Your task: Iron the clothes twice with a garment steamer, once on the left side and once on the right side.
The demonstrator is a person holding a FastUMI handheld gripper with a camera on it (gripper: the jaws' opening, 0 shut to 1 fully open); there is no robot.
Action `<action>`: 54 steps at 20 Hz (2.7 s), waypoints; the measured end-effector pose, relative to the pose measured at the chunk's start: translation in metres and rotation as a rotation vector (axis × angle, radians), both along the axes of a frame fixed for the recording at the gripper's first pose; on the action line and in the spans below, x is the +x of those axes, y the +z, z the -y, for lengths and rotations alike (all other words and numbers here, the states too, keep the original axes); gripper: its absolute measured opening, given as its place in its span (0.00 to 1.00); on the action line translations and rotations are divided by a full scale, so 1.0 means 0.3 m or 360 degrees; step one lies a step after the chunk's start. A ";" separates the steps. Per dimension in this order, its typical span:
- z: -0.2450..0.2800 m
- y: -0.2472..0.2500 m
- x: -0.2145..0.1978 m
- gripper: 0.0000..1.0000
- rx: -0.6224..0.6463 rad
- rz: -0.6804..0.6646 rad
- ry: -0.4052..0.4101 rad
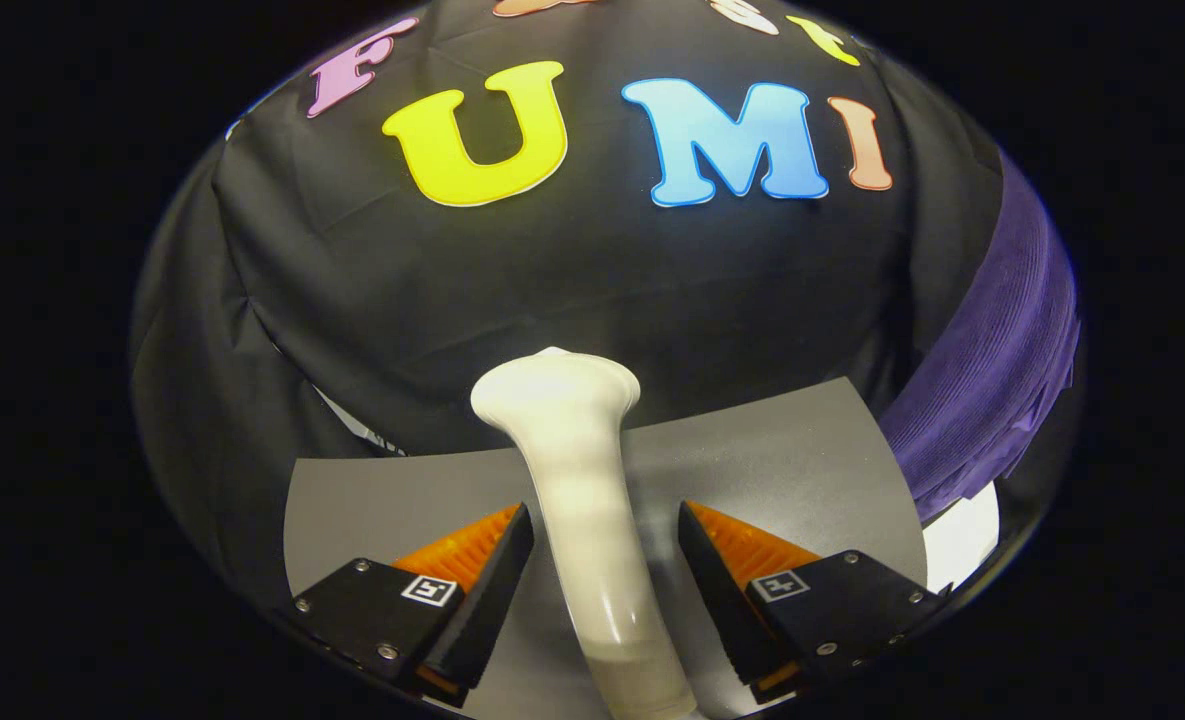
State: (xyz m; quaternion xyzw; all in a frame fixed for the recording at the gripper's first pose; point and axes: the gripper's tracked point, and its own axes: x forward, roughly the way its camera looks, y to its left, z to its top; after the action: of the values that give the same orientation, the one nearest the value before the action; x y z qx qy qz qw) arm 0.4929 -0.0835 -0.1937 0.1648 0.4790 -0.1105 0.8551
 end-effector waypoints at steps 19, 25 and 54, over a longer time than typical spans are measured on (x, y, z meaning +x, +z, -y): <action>-0.001 0.024 -0.043 0.40 0.0050 0.0101 -0.0025; 0.063 0.271 -0.124 0.37 0.0012 0.0546 -0.0115; 0.339 0.603 -1.126 0.35 -0.0627 0.1369 -0.0120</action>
State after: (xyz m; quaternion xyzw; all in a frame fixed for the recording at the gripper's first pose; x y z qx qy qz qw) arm 0.1551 -0.1853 -0.0129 0.0475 0.0449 -0.1520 0.9862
